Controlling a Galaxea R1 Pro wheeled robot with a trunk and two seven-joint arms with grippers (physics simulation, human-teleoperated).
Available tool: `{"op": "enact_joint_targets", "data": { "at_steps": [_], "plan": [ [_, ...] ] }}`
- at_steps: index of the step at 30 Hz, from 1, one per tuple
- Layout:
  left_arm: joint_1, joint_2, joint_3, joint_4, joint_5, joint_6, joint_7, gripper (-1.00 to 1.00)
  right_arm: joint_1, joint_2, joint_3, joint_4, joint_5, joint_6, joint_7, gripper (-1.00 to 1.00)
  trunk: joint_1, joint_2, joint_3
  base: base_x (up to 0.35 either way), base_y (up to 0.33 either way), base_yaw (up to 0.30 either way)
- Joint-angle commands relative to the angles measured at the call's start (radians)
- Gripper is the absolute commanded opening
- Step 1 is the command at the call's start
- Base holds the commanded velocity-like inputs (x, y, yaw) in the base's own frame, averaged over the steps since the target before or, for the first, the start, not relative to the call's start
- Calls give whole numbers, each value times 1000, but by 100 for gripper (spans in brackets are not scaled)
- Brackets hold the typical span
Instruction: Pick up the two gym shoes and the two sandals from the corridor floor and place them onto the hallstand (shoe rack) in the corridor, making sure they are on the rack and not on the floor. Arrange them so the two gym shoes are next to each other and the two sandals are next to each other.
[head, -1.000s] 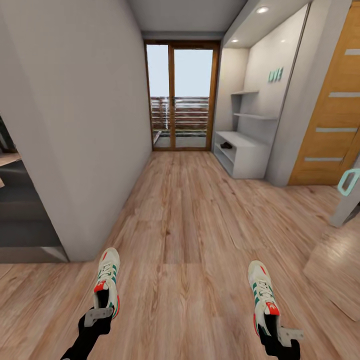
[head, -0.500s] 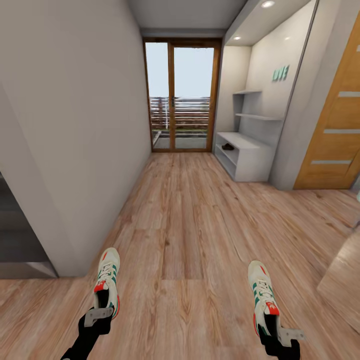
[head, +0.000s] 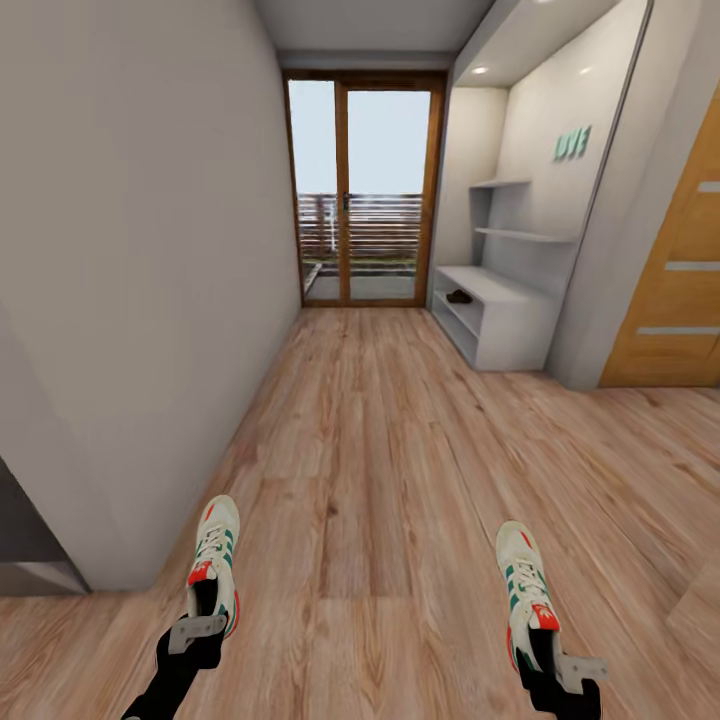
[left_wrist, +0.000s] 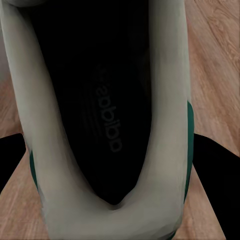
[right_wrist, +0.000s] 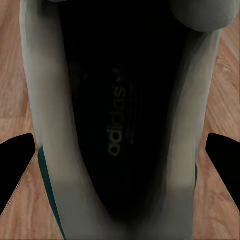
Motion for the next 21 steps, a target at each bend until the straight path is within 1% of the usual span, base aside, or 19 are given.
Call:
{"op": "enact_joint_targets", "data": {
  "at_steps": [1, 21],
  "plan": [
    [-1, -1, 6, 1, 3, -2, -10, -100, -1, 0, -2, 1, -9, -3, 8, -100, 0, 0, -1, 339, 0, 0],
    [-1, 0, 6, 1, 3, -2, -10, -100, -1, -1, -2, 1, -9, -3, 10, -100, 0, 0, -1, 339, 0, 0]
  ]
}}
